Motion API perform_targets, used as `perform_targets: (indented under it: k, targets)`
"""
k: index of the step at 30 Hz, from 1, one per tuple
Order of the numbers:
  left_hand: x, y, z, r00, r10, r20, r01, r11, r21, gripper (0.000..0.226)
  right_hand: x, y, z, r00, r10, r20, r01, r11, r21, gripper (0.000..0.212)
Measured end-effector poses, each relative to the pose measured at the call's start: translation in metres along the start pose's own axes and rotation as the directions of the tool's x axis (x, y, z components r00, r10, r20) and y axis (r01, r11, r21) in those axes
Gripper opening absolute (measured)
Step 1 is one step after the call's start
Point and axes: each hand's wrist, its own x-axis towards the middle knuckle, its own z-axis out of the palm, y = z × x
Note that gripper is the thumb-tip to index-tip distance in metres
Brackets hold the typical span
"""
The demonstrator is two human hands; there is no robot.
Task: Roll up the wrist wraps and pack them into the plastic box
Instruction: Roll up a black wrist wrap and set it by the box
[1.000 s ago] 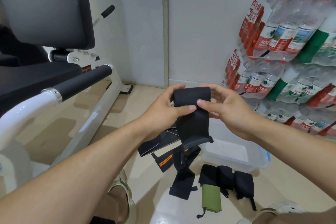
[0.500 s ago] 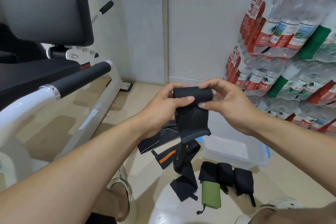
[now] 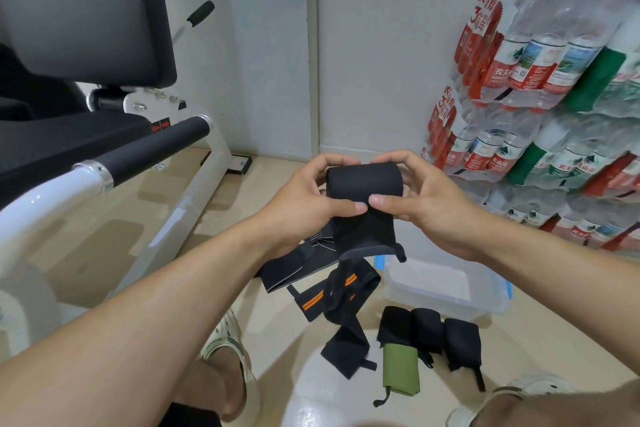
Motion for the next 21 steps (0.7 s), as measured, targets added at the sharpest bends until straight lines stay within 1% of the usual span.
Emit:
perform_targets:
  k: [4, 6, 8, 11, 14, 17, 21]
  targets:
    - [0.0001, 0.0001, -0.0013, 0.997, -0.065, 0.033, 0.068, 0.995, -0.075, 0.043, -0.0002, -0.0013, 0.0008, 0.996, -0.090, -0.013, 0.089, 0.994, -0.056, 0.051]
    - [0.0003, 0.0014, -0.0011, 0.997, -0.078, 0.027, 0.080, 0.991, -0.108, 0.034, -0.0002, -0.0019, 0.0012, 0.995, -0.097, -0.011, 0.096, 0.994, -0.051, 0.052]
    - [0.0014, 0.0010, -0.0010, 0.998, -0.068, 0.003, 0.068, 0.992, -0.102, 0.029, 0.0006, -0.0016, 0.0015, 0.995, -0.095, -0.016, 0.094, 0.993, -0.076, 0.053]
    - [0.0020, 0.0012, -0.0009, 0.998, -0.056, -0.027, 0.054, 0.995, -0.085, 0.033, 0.0024, -0.0026, 0.0009, 0.996, -0.084, -0.021, 0.082, 0.992, -0.098, 0.058]
    - [0.0018, 0.0043, -0.0010, 0.998, -0.049, -0.037, 0.044, 0.993, -0.109, 0.037, 0.0036, -0.0037, -0.0008, 0.999, -0.054, 0.007, 0.054, 0.998, -0.039, 0.065]
    - [0.0011, 0.0058, -0.0022, 0.999, -0.044, -0.029, 0.040, 0.992, -0.120, 0.038, 0.0029, -0.0052, 0.0004, 0.999, -0.018, 0.048, 0.019, 1.000, -0.012, 0.060]
    - [0.0003, 0.0056, -0.0037, 0.999, -0.035, -0.018, 0.033, 0.996, -0.088, 0.037, 0.0027, -0.0037, 0.0012, 0.999, -0.030, 0.028, 0.030, 1.000, -0.004, 0.050]
